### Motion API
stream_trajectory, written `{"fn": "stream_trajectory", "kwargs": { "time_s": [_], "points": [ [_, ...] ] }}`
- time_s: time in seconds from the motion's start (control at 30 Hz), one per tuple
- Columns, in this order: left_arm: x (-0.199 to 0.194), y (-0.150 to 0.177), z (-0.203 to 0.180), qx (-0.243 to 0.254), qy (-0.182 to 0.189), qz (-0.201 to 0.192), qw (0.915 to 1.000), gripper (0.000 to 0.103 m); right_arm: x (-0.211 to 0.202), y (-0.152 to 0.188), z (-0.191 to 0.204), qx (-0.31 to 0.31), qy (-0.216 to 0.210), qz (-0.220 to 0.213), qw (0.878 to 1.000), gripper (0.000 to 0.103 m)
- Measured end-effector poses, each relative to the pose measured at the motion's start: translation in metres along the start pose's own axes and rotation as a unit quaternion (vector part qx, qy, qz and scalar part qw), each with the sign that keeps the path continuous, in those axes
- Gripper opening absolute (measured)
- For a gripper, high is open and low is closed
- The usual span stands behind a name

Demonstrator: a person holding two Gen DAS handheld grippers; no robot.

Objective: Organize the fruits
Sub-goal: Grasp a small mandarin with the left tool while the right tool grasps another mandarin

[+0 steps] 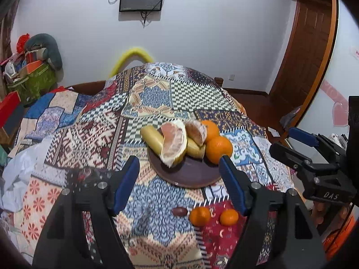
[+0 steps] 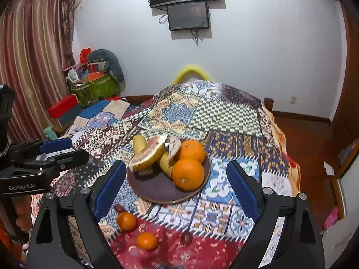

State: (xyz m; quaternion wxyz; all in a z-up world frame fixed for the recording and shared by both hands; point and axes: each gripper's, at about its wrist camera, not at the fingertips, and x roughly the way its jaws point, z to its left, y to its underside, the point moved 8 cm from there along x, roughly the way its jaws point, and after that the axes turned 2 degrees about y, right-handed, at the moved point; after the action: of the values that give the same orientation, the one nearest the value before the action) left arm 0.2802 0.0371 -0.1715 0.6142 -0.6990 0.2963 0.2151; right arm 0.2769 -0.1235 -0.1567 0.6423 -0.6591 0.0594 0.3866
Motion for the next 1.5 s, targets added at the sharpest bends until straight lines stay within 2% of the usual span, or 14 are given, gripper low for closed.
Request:
{"fn": "stream_trajectory", "kwargs": {
  "time_s": [0.43, 0.6, 0.77, 0.83, 0.9, 1.03, 1.13, 1.2, 1.23, 1.5],
  "points": [
    [0.009, 0.053, 0.005, -0.016, 0.000, 0.045, 0.9989, 0.073, 0.024, 0.080, 0.019, -0.023, -0.002, 0.086, 0.996, 0.090],
    [0.023, 0.080, 0.003, -0.024, 0.009, 0.072, 0.9971, 0.073, 0.034, 0.104, 0.026, -0.029, -0.020, 0.112, 0.993, 0.087],
    [0.032, 0.096, 0.000, -0.010, 0.007, 0.089, 0.9959, 0.073, 0.043, 0.117, 0.030, -0.030, -0.043, 0.138, 0.989, 0.069],
    [0.034, 0.100, 0.000, -0.014, 0.013, 0.093, 0.9955, 0.070, 0.048, 0.120, 0.029, -0.027, -0.047, 0.146, 0.988, 0.066],
    [0.037, 0.103, 0.000, -0.018, 0.020, 0.098, 0.9948, 0.065, 0.052, 0.122, 0.029, -0.022, -0.051, 0.154, 0.987, 0.058],
    [0.046, 0.108, -0.006, -0.007, 0.020, 0.111, 0.9936, 0.055, 0.056, 0.124, 0.036, -0.019, -0.070, 0.161, 0.984, 0.053],
    [0.052, 0.109, -0.011, -0.004, 0.026, 0.117, 0.9928, 0.054, 0.057, 0.125, 0.041, -0.021, -0.081, 0.163, 0.983, 0.047],
    [0.055, 0.110, -0.014, -0.003, 0.026, 0.118, 0.9927, 0.052, 0.056, 0.125, 0.044, -0.018, -0.092, 0.163, 0.982, 0.035],
    [0.056, 0.110, -0.016, -0.002, 0.026, 0.119, 0.9926, 0.051, 0.056, 0.125, 0.045, -0.018, -0.095, 0.162, 0.982, 0.032],
    [0.065, 0.111, -0.025, -0.006, 0.035, 0.125, 0.9915, 0.051, 0.044, 0.122, 0.035, -0.009, -0.087, 0.147, 0.985, 0.032]
  ]
}}
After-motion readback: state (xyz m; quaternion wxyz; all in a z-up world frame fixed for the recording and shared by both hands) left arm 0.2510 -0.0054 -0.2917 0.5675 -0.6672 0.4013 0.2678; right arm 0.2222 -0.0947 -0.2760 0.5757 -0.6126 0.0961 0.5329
